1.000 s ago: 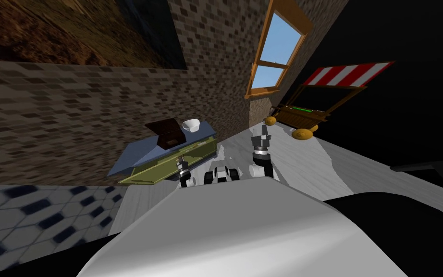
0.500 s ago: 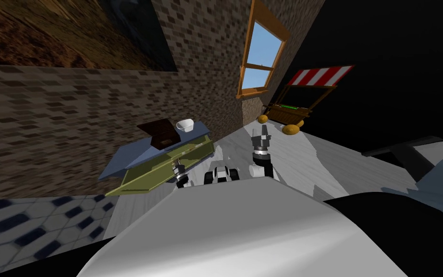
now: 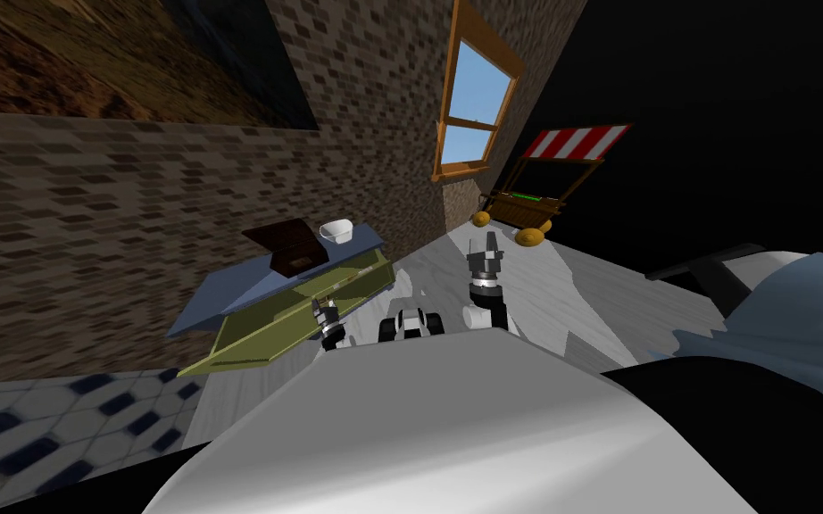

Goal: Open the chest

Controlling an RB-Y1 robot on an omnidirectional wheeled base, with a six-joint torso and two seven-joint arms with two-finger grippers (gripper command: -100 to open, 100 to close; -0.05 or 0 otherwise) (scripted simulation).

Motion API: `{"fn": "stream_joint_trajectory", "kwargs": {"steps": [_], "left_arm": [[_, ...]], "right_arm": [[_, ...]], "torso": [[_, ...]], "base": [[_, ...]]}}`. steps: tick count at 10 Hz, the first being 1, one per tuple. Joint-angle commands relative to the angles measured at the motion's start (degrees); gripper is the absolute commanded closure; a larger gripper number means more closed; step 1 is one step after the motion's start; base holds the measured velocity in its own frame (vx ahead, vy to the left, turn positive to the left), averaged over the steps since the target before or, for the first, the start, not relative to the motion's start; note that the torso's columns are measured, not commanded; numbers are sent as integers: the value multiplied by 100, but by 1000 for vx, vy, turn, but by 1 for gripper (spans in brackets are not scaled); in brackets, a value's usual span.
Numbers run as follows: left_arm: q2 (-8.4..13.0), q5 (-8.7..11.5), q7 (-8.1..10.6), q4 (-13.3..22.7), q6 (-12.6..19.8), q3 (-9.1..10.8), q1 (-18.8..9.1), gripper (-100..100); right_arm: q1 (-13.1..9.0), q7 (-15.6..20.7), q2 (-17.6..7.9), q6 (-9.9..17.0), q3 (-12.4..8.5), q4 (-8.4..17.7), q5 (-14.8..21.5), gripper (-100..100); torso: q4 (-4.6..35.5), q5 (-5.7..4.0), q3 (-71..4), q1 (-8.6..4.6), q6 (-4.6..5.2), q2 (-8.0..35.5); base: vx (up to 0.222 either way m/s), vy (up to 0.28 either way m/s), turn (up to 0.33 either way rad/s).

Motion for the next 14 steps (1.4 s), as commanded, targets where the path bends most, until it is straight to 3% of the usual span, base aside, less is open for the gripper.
{"fn": "stream_joint_trajectory", "kwargs": {"steps": [1, 3, 4, 5, 6, 10, 11, 12, 14], "left_arm": [[-6, 4, -17, -267, 205, -10, 32, -100], [144, 38, -7, -375, 527, -5, -139, -100], [144, 38, -7, -375, 527, -5, -139, -100], [295, 72, 3, -483, 848, 0, -310, -100], [295, 72, 3, -483, 848, 0, -310, -100], [597, 140, 24, -700, 1491, 10, -652, -100], [503, 128, -10, -716, 1422, 10, -563, -100], [506, 130, -15, -728, 1481, 11, -565, 0], [497, 130, -15, -713, 1489, 9, -552, 0]], "right_arm": [[0, 0, 0, 0, 0, 0, 0, 0], [1, 0, -1, 0, -1, 0, 0, 0], [0, 0, 0, 0, 0, 0, 0, 0], [0, 0, 0, 0, 0, 0, 0, 0], [0, 0, 0, 0, 0, 0, 0, 0], [0, 0, 0, 0, 0, 0, 0, 0], [0, 0, 0, 0, 0, 0, 0, 0], [0, 0, -1, 0, 0, 0, 0, 0], [1, 0, -1, 0, -1, 0, 0, 0]], "torso": [[1, 0, 0, 5, 0, 1], [1, 2, 1, 10, -1, 3], [3, 0, 9, 0, -1, 16], [0, 4, 9, 1, 0, 13], [0, 3, 9, -4, -1, 16], [0, 3, 4, -3, 0, 9], [14, -14, 7, -15, 2, 18], [10, -9, 8, -10, 1, 15], [4, -2, 4, 1, 0, 9]], "base": [[-12, -8, -1], [-37, -26, 31], [-51, -35, 18], [-77, -63, 53], [-70, -67, 30], [-71, -61, 37], [-26, -21, 9], [0, 0, 0], [0, 0, 0]]}}
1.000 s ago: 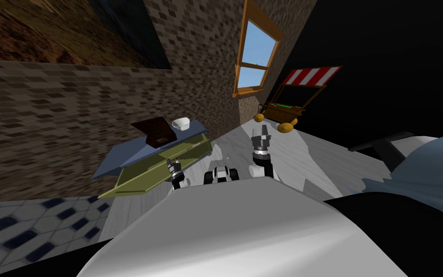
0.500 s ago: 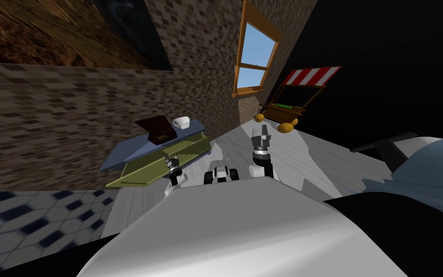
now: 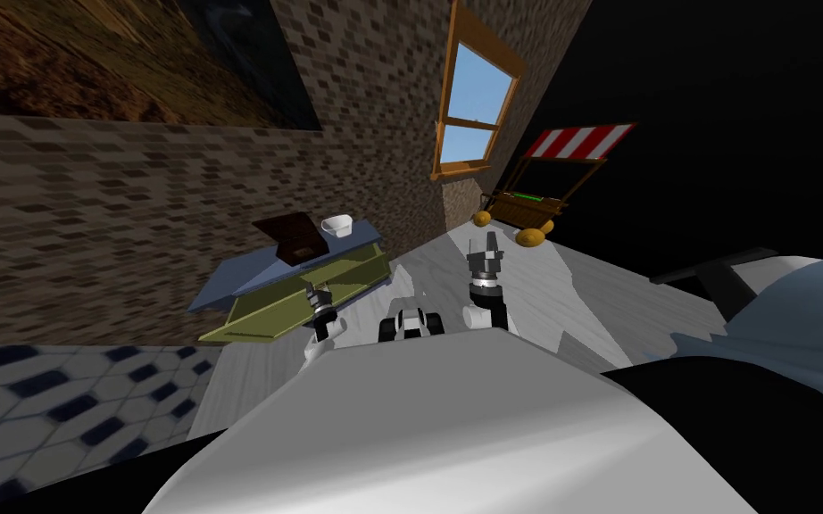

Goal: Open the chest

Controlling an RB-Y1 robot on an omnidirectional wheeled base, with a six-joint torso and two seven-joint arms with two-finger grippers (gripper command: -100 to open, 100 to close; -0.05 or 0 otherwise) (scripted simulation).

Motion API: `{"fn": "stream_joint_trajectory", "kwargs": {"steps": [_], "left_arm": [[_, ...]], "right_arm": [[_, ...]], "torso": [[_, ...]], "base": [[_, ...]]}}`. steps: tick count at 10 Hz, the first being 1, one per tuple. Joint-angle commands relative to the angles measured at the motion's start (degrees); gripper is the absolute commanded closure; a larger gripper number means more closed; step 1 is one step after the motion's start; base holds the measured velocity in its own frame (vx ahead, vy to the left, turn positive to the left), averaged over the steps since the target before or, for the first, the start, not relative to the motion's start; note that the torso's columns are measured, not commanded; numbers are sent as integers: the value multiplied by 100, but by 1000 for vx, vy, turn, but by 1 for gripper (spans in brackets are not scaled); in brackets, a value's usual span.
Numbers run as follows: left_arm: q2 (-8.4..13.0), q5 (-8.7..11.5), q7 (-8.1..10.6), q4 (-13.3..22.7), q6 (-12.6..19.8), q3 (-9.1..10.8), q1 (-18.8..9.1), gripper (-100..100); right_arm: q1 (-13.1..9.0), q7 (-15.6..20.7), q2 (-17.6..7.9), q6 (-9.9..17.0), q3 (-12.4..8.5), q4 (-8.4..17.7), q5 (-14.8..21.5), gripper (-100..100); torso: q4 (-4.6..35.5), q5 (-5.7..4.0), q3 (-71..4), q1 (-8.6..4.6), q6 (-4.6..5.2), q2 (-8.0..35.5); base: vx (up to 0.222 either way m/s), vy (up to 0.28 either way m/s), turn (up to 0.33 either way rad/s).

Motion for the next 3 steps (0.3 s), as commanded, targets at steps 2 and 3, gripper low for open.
{"fn": "stream_joint_trajectory", "kwargs": {"steps": [2, 3], "left_arm": [[-3, 0, 0, 5, 5, -1, 5, 0], [-4, 0, 0, 6, 6, -1, 6, 0]], "right_arm": [[0, 0, 0, 0, 0, 0, 0, 0], [0, 0, 0, 0, 0, 0, 0, 0]], "torso": [[-4, 5, 0, 3, -1, -1], [-5, 6, 0, 4, -1, -1]], "base": [[0, 0, 0], [0, 0, 0]]}}
